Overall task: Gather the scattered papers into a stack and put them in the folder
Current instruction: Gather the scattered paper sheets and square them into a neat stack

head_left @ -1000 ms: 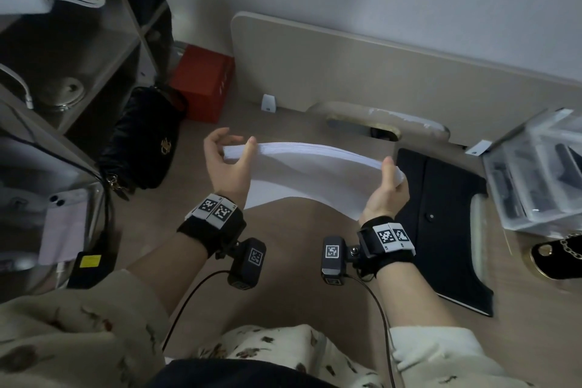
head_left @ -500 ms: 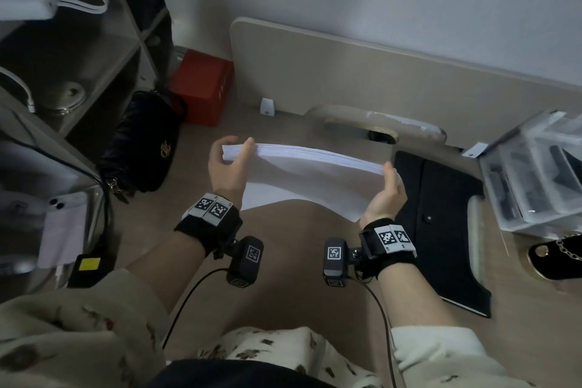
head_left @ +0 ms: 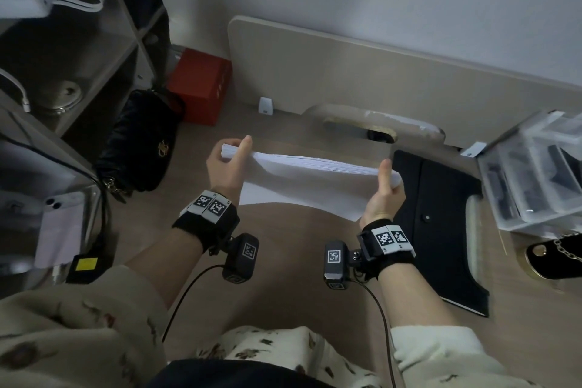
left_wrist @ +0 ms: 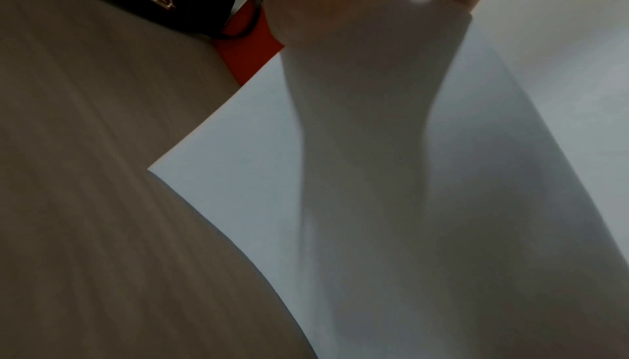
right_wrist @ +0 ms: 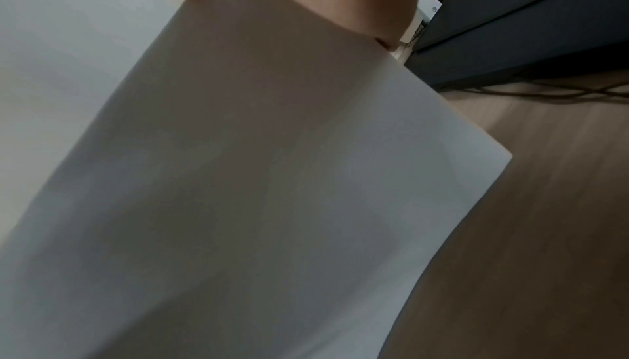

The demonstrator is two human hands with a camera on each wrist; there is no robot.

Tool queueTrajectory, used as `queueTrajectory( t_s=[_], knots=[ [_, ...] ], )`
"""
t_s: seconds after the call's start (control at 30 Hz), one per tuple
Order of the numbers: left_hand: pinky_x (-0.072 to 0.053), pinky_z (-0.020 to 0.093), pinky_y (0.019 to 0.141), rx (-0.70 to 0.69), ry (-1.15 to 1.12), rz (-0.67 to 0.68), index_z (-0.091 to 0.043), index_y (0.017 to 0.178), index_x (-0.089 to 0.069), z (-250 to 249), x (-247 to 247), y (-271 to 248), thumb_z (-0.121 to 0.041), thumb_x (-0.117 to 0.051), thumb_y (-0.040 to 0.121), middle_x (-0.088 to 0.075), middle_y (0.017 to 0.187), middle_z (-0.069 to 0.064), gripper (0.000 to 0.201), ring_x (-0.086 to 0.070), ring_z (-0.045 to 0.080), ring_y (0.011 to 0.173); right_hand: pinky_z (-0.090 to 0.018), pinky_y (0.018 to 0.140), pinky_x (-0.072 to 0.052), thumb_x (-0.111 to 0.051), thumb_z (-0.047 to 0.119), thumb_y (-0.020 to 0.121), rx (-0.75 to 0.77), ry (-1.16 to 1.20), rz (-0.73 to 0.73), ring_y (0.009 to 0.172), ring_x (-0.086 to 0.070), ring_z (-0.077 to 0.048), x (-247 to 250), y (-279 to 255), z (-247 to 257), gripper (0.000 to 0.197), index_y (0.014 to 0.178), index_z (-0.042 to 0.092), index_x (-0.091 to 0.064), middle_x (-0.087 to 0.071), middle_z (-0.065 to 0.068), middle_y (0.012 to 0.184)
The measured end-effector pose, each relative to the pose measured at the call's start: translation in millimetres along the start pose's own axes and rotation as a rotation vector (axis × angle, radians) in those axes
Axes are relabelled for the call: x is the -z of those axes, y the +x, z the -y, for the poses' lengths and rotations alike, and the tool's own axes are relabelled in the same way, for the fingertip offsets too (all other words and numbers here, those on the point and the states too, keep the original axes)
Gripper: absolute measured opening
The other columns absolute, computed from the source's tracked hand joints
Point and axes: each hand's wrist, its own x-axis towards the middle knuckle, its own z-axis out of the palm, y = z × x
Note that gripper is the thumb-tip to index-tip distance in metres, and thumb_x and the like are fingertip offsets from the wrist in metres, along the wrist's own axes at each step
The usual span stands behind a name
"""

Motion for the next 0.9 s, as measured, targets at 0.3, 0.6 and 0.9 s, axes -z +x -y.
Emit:
queueTrajectory(
  t_s=[0.3,0.6,0.9],
  knots=[
    [-0.046,0.024,0.077,-0.248,0.143,0.235,-0.033,0.105,-0.051,15.1,18.7,13.1,-0.031,-0.057,0.08,-0.055,0.104,0.008,0.026,-0.054,0.017,0.088,-0.049,0.093,-0.05,-0.088,0.05,0.047,0.071,-0.156,0.204,0.104,-0.061,-0.031,17.5,5.9,-3.0,0.068,0.103,0.024,-0.059,-0.062,-0.008,0.107],
    [-0.048,0.008,0.07,-0.123,0.253,0.397,-0.019,0.097,-0.058,30.8,23.7,15.5,0.002,-0.067,0.082,-0.063,0.089,-0.01,0.027,-0.062,-0.009,0.079,-0.02,0.071,-0.054,-0.089,0.014,0.053,-0.027,-0.262,0.362,0.082,-0.069,-0.004,34.6,22.3,-17.2,0.061,0.108,0.007,-0.064,-0.07,0.0,0.097],
    [-0.055,0.039,0.087,0.071,0.165,0.481,0.0,0.108,-0.065,30.8,28.9,29.8,-0.011,-0.088,0.059,-0.07,0.106,0.014,0.055,-0.068,0.026,0.1,-0.032,0.086,-0.054,-0.084,0.0,0.062,-0.058,-0.32,0.377,0.088,-0.069,-0.006,34.2,30.5,-21.3,0.057,0.115,0.001,-0.062,-0.071,-0.004,0.102]
  ],
)
